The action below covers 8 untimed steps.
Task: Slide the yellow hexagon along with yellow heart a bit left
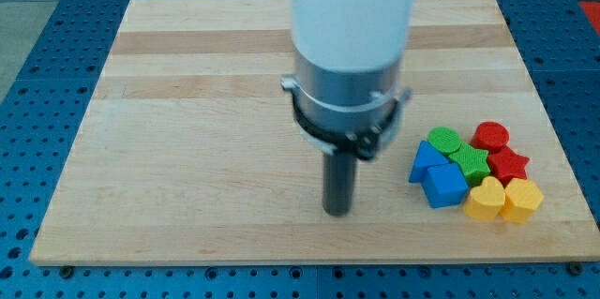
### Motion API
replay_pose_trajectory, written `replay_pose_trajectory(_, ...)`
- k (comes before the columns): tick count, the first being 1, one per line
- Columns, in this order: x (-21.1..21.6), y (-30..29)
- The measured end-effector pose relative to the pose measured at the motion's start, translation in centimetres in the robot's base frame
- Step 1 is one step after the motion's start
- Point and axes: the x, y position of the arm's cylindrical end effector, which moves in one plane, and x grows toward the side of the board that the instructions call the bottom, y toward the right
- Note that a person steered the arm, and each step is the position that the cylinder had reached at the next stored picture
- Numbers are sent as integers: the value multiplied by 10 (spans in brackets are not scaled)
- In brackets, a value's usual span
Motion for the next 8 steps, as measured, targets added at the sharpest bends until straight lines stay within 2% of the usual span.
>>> replay_pose_trajectory(1,35,25)
replay_pose_trajectory(5,32,228)
replay_pose_trajectory(6,26,261)
replay_pose_trajectory(8,7,274)
